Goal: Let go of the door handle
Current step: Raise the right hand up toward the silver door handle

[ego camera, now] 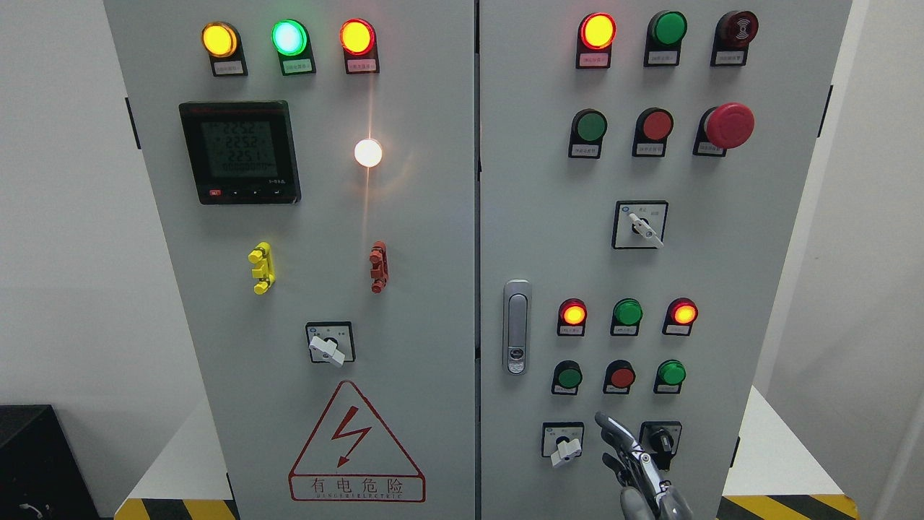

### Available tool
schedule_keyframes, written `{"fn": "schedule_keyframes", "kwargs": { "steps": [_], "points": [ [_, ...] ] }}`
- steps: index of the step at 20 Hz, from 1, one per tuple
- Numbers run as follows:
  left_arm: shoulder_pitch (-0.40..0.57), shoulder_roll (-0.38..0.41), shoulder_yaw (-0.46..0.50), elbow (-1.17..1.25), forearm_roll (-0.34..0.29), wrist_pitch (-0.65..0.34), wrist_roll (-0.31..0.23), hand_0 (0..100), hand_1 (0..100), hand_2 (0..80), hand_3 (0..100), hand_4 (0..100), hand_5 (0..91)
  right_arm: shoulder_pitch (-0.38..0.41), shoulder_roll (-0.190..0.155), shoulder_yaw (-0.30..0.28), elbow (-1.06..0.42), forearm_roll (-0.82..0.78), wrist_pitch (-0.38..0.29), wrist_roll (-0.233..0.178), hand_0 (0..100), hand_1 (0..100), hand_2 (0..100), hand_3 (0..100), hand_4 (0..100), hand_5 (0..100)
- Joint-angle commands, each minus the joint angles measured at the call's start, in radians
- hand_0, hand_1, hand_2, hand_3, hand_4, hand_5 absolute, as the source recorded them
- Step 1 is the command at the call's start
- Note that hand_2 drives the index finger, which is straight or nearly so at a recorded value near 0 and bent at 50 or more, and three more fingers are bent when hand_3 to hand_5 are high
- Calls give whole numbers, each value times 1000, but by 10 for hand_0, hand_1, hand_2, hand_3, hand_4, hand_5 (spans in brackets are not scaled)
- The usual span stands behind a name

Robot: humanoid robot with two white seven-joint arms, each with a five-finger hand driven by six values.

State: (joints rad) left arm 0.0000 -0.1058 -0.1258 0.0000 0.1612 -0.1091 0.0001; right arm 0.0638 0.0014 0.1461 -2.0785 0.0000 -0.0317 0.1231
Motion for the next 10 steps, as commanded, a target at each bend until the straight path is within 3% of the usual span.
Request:
{"fn": "schedule_keyframes", "kwargs": {
  "steps": [1, 9, 10],
  "points": [
    [-26, 0, 0, 29, 0, 0, 0, 120, 556, 0, 0, 0, 0, 11, 28, 23, -2, 28, 1, 0, 360, 63, 0, 0, 0, 0],
    [-26, 0, 0, 29, 0, 0, 0, 120, 556, 0, 0, 0, 0, 10, 28, 21, -2, 32, -1, -3, 359, 65, 0, 1, 0, 0],
    [-26, 0, 0, 29, 0, 0, 0, 120, 556, 0, 0, 0, 0, 8, 28, 20, -2, 49, -1, -8, 356, 70, 0, 57, 164, 23]
  ]
}}
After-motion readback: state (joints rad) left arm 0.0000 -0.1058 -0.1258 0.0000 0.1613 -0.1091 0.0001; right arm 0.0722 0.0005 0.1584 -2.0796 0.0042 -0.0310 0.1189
